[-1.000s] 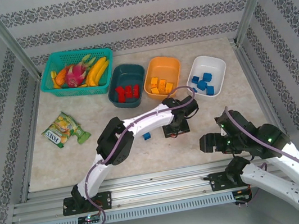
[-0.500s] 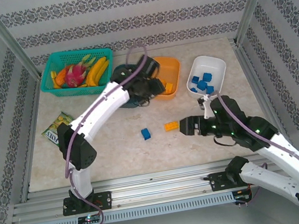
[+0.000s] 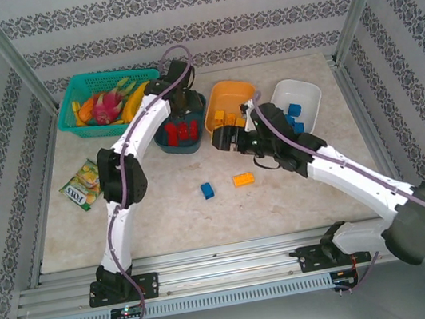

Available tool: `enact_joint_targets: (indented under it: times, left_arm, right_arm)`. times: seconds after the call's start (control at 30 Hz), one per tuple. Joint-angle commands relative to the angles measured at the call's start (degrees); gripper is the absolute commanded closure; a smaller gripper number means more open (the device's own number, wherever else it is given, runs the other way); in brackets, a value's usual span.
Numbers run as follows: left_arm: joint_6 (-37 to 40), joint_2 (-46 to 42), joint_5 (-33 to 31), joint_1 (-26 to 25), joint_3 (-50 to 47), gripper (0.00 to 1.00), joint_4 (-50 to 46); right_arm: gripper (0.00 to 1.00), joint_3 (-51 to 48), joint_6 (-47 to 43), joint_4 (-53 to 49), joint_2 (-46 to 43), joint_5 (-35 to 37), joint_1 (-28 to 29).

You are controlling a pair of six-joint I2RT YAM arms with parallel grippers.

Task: Sort the legos into containers by color

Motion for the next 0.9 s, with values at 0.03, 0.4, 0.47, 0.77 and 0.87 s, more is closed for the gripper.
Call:
enact_joint_targets:
  times: [0.03, 0.4, 0.47, 0.77, 0.87]
  left_arm:
    - [6.0, 5.8, -2.4, 1.9, 4.7, 0.48, 4.7]
    - [7.2, 14.1, -0.4, 3.2, 10.0, 0.44, 7.4]
    - [6.8, 14.4, -0.3, 3.2, 10.0, 0.38, 6.7]
    - [5.6, 10.4, -0.5, 3.2, 10.3, 0.23, 4.2]
    - [5.0, 8.4, 0.2, 3.1, 11.1, 0.18, 3.6]
  right_arm:
    - [0.15, 2.8, 3.3, 6.3, 2.4, -1.1, -1.3]
    - [0.15, 2.5, 5.9, 7.2, 4.9, -1.9, -3.4]
    - [0.15, 2.7, 5.6, 6.0, 5.1, -2.2, -3.5]
    - [0.16, 1.4, 4.1, 4.2, 4.6, 0.1, -3.8]
    - [0.15, 1.4, 3.4, 4.4, 4.2, 0.9, -4.4]
